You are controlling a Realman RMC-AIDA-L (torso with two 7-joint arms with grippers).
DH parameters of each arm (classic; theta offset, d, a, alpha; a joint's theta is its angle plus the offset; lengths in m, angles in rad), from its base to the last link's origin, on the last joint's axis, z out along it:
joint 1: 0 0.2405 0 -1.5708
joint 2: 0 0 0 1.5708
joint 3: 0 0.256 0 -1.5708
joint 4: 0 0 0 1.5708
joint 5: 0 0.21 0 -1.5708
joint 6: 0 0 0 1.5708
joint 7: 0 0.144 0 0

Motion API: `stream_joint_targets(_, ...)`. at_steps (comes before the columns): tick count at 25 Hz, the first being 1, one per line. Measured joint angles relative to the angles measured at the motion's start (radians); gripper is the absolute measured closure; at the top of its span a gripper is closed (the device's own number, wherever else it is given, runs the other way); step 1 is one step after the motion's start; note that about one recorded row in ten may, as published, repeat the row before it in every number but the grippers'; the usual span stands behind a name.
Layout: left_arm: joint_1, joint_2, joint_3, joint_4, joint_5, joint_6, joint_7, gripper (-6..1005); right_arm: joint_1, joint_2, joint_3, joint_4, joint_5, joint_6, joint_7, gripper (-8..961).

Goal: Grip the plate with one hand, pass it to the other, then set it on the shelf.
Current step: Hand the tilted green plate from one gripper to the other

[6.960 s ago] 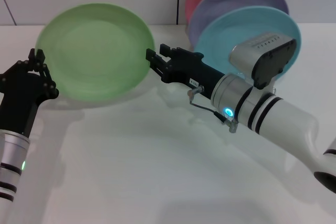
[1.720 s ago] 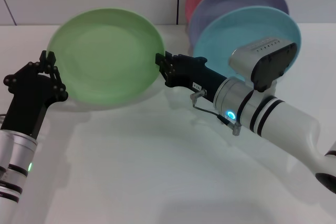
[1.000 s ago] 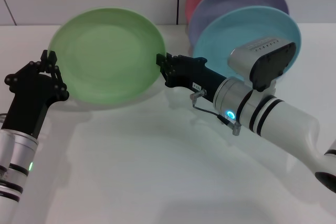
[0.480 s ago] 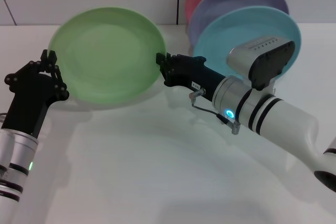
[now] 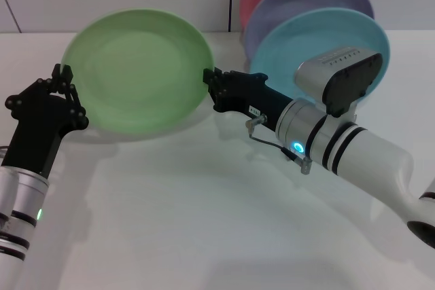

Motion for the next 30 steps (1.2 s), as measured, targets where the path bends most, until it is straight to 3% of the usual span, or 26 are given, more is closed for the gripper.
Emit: stream_joint_targets(30, -0.001, 0.000, 0.000, 0.004, 0.002, -0.001, -0.013, 865, 0.002, 0.000, 0.000, -0.002, 0.000, 0.000, 0.000, 916)
